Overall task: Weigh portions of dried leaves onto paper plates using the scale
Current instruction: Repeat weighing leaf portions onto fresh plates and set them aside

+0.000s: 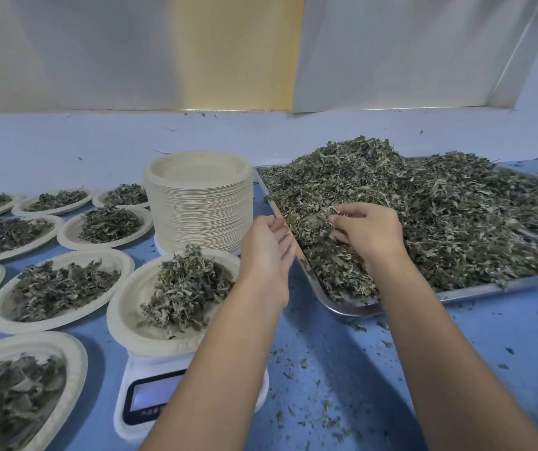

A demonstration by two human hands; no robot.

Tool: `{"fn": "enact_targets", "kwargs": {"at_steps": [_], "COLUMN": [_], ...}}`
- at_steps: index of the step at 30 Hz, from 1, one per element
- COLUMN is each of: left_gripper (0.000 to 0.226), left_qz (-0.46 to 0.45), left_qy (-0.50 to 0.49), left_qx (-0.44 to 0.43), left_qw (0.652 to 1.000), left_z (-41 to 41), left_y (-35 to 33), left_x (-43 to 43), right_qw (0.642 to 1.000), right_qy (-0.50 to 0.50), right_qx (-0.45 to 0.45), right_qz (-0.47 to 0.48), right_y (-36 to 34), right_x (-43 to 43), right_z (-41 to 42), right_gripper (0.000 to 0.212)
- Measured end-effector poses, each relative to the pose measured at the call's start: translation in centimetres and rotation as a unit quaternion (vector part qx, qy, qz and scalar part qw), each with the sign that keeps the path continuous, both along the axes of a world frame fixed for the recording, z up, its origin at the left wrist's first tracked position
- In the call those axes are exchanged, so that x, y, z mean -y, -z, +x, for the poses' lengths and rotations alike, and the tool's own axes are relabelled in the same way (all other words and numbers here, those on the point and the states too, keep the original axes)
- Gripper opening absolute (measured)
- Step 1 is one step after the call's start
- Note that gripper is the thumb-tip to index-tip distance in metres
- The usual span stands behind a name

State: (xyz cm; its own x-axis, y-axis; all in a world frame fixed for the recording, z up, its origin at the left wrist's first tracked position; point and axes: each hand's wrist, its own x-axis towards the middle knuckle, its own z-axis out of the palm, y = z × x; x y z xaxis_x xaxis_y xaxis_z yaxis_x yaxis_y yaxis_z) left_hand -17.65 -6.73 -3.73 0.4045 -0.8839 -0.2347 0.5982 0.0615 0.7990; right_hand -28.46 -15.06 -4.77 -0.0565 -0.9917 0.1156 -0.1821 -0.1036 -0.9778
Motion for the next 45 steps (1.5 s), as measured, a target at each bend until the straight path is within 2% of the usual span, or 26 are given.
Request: {"fn": "enact_targets", "kwargs": {"at_steps": [5, 8, 11, 17, 22, 27, 31, 34, 37, 39, 45], "left_gripper": [0.04, 0.039, 0.036, 0.049, 0.043, 0.042, 0.036, 0.022, 0.013, 0.017, 0.017], "left_qz": [0.002, 0.003, -0.015, -0.076, -0.094, -0.101, -0.095, -0.107, -0.11, -0.104, -0.091], "left_qy": [0.008, 0.027, 0.037, 0.056, 0.022, -0.026, -0.04, -0.049, -0.035, -0.038, -0.055], "left_qx": [-0.041, -0.044, -0.087, -0.206, -0.209, -0.162, -0.122, -0.087, -0.048, -0.031, -0.039], "left_qw": [0.999, 0.999, 0.995, 0.974, 0.973, 0.981, 0.987, 0.989, 0.992, 0.993, 0.994], "left_z": [0.1, 0.0, 0.3, 2.6, 5.9, 9.2, 10.5, 10.8, 10.5, 10.2, 10.1], "left_y": [0.3, 0.4, -0.2, -2.0, -3.3, -3.5, -3.7, -3.9, -3.9, -3.8, -3.5], "left_x": [0.3, 0.2, 0.1, -1.7, -3.9, -5.7, -6.5, -6.7, -6.6, -6.4, -5.9], "right_qw": [0.992, 0.97, 0.94, 0.913, 0.916, 0.936, 0.935, 0.939, 0.94, 0.94, 0.941], "right_qy": [-0.058, -0.118, -0.177, -0.241, -0.284, -0.305, -0.326, -0.325, -0.321, -0.319, -0.31], "right_qx": [0.107, 0.202, 0.278, 0.322, 0.282, 0.176, 0.139, 0.11, 0.104, 0.109, 0.109], "right_qz": [0.035, 0.065, 0.085, 0.074, 0.04, 0.0, -0.011, -0.036, -0.048, -0.052, -0.074], "right_y": [-0.5, -1.4, -2.5, -4.2, -4.9, -4.7, -4.4, -4.4, -4.3, -4.2, -3.8], "right_x": [-0.8, -1.9, -3.1, -5.5, -6.9, -8.2, -9.1, -9.3, -9.5, -9.7, -9.4], "right_z": [0.3, 1.0, 2.2, 4.8, 7.6, 10.4, 11.9, 12.3, 12.4, 12.3, 12.5], "right_gripper": [0.017, 0.013, 0.015, 0.016, 0.017, 0.017, 0.015, 0.015, 0.016, 0.019, 0.02]}}
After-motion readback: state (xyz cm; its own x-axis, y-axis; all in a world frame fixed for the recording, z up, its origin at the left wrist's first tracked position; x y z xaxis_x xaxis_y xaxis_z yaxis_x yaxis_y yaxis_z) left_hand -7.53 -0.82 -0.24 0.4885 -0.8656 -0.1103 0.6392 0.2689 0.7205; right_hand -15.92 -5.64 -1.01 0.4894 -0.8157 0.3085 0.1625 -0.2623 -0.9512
